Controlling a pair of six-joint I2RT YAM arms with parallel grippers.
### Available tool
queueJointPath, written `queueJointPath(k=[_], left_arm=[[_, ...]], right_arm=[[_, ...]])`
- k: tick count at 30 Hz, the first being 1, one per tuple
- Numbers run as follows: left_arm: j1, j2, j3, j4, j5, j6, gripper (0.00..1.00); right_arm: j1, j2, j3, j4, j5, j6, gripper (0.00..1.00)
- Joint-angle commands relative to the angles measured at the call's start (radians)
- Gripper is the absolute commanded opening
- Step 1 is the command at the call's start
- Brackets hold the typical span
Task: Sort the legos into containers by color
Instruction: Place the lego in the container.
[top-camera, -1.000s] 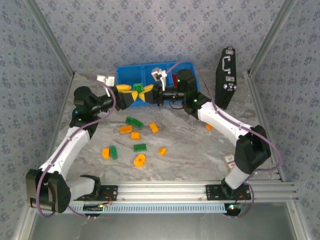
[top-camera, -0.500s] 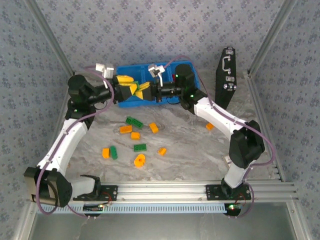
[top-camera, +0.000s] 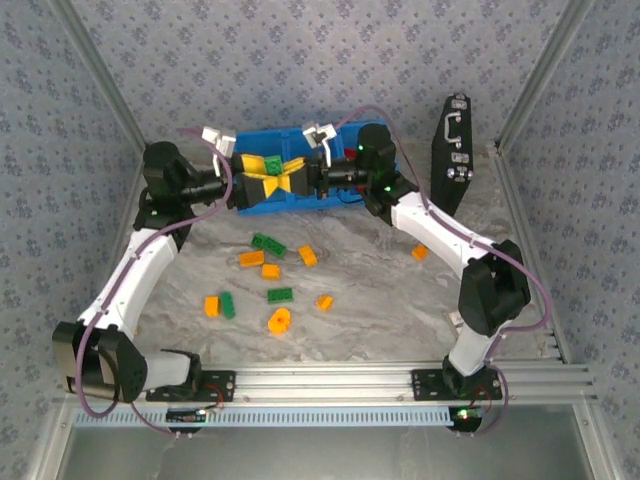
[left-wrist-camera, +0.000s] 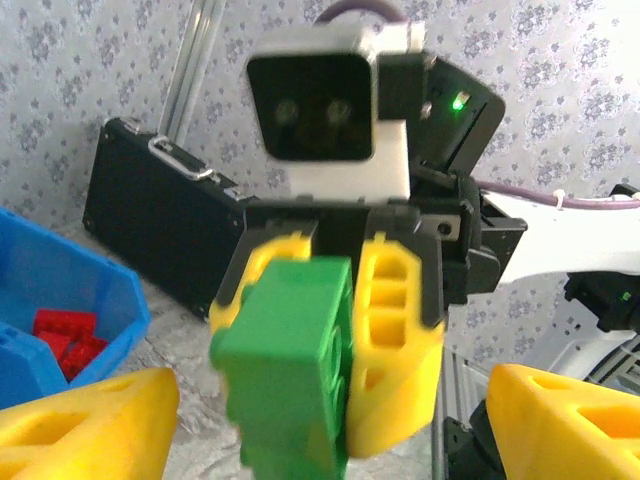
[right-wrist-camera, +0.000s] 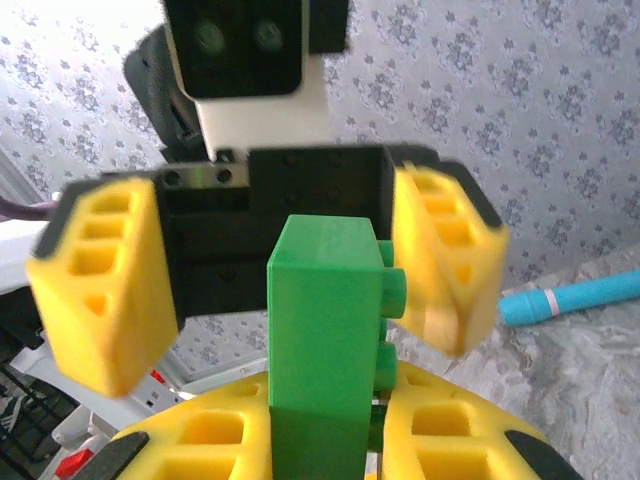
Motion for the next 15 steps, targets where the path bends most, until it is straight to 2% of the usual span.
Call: queueJointPath(k=[1,10,13,15], left_arm=[[-0.001,-0.005,0.039,-0.016,0.052,0.025,0.81],[-0.002,0.007,0.045,0.052,0.038,0.002,0.64],[-0.002,0.008,0.046,0.069,0.028,0.001,0.46],[-0.002,0.011,0.045,0.083,0.023,-0.01,0.43]], right_arm=[[-0.002,0.015,0.038,0.062,-0.031,0.034,0.11],[-0.002,0.029,0.038,0.058,-0.052,0.044,0.1],[-0.003,0.029,0.036,0.045,-0.051,0.039,0.1],[-0.007,0.03,0.035,0.037,-0.046,0.036,0.1]])
